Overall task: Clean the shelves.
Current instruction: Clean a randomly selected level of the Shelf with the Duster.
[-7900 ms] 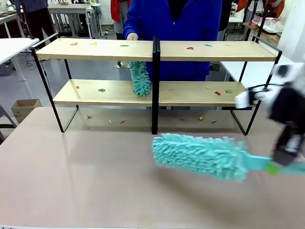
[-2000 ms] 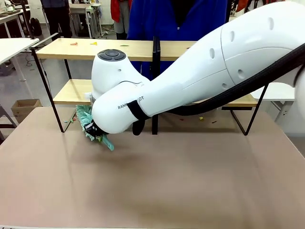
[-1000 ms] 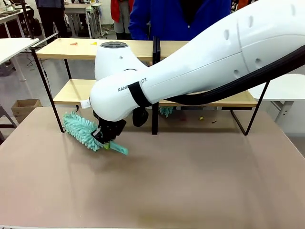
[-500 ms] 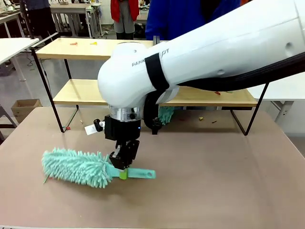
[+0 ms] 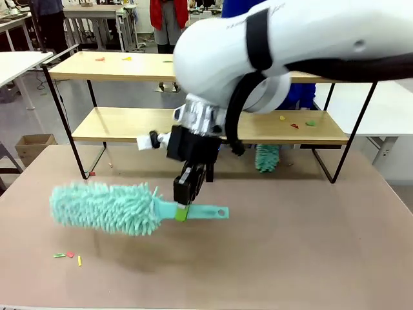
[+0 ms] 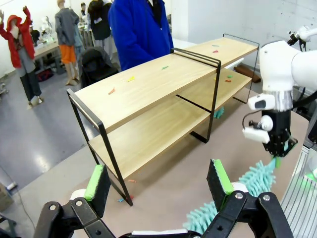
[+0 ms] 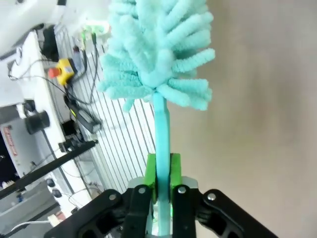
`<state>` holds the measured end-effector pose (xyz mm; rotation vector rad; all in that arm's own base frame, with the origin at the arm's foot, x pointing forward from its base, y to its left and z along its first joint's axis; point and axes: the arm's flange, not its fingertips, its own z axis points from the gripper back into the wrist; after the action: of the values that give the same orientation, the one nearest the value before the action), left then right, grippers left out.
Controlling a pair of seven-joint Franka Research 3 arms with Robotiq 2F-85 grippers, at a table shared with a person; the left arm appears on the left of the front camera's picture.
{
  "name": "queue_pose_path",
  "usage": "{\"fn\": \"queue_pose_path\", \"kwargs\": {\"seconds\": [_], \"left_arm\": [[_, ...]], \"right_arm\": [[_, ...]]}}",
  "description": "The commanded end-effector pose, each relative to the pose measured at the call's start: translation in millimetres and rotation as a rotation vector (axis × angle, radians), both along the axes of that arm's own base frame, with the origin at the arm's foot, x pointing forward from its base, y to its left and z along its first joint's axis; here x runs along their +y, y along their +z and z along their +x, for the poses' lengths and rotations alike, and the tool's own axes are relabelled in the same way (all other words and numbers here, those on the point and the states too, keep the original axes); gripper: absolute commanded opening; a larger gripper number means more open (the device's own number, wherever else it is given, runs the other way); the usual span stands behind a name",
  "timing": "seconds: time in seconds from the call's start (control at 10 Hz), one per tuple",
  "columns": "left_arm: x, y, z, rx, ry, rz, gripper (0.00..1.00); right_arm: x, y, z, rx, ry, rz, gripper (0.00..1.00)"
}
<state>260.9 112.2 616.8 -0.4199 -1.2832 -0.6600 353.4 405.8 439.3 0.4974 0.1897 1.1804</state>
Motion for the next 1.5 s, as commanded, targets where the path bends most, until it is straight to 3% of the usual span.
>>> {"fn": "queue_pose_path", "kwargs": {"seconds": [0.0, 0.2, 0.4, 0.6, 0.8, 0.9, 1.0, 1.4], "left_arm": [[0, 0, 0, 0.003, -0.002, 0.010, 1.00], [0, 0, 0, 0.003, -0.002, 0.010, 1.00], [0, 0, 0, 0.003, -0.002, 0.010, 1.00], [0, 0, 0, 0.003, -0.002, 0.010, 1.00], [0, 0, 0, 0.003, -0.002, 0.010, 1.00], [0, 0, 0, 0.003, -0.002, 0.010, 1.00], [0, 0, 0, 0.003, -0.002, 0.010, 1.00], [0, 0, 0, 0.003, -0.002, 0.010, 1.00]], "right_arm": [[-45, 6, -9, -0.005, -0.018, 0.154, 0.12], [-99, 22, -9, 0.017, 0.017, 0.182, 0.12], [-176, 38, -18, 0.013, -0.025, 0.249, 0.12], [-247, 48, -29, -0.012, -0.094, 0.341, 0.12], [-287, 47, -44, -0.071, -0.224, 0.383, 0.12], [-285, 40, -55, -0.125, -0.342, 0.342, 0.12], [-282, 52, -32, -0.027, -0.186, 0.330, 0.12], [-282, 52, -32, -0.027, -0.186, 0.330, 0.12]]}}
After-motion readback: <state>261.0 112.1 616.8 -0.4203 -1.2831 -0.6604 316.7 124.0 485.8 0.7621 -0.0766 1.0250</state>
